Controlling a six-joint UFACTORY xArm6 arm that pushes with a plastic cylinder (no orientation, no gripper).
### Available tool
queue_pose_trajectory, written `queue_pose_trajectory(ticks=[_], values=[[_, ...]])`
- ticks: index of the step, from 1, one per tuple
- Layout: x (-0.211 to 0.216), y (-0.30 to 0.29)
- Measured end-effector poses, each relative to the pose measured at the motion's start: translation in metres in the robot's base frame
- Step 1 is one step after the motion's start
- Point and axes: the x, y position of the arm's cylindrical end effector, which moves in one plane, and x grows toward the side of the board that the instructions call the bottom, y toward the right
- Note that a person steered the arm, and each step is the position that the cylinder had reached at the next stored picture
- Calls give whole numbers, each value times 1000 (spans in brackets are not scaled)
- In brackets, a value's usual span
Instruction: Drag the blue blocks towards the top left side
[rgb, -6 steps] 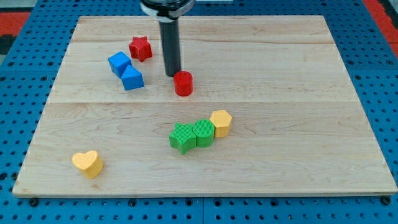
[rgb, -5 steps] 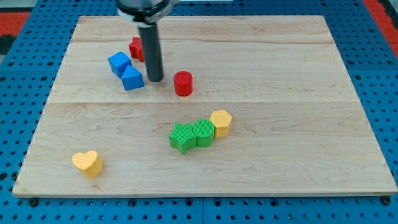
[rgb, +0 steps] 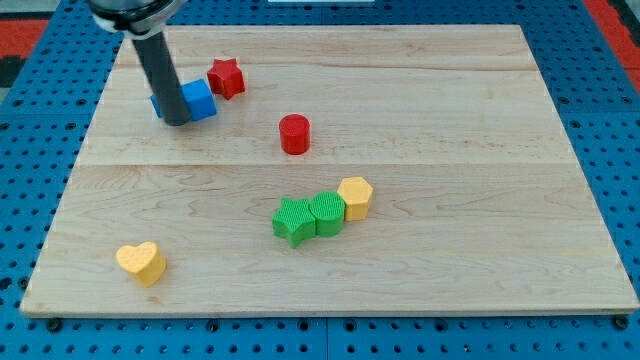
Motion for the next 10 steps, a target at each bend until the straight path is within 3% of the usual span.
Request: queue_pose_trajectory(ticks=[1, 3, 4, 5, 9, 10], values=[[-33, 23], [-45, 50], [-50, 105], [-77, 101], [-79, 43], [-81, 127]])
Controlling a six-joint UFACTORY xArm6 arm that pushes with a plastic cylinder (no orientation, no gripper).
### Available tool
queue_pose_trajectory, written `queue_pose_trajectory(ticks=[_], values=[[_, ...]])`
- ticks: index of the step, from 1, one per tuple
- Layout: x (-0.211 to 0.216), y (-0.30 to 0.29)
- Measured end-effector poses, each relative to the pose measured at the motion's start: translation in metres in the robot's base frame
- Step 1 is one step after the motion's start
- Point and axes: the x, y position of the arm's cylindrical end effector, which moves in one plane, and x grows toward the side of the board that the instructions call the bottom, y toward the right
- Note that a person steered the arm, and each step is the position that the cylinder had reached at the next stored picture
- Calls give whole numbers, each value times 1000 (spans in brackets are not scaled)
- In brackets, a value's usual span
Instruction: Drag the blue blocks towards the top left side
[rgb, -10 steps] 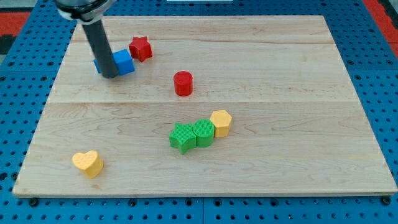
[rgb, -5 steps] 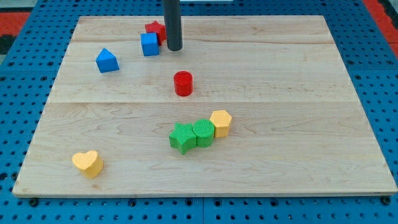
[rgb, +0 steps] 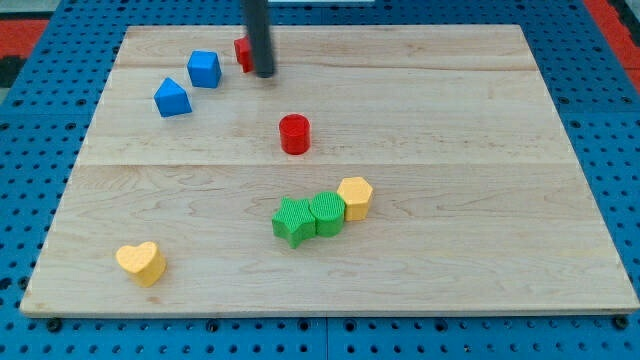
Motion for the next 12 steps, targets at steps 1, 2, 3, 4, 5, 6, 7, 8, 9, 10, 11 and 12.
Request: queue_pose_trajectory(ticks=[1, 2, 3, 4, 5, 6, 7, 8, 9, 10, 11, 12], values=[[-23, -22], [-24, -58], [-32, -75], [-40, -113], [-41, -145], [-34, -62], [-18, -7], [18, -57], [29, -108], [14, -109], [23, -98], [56, -41]])
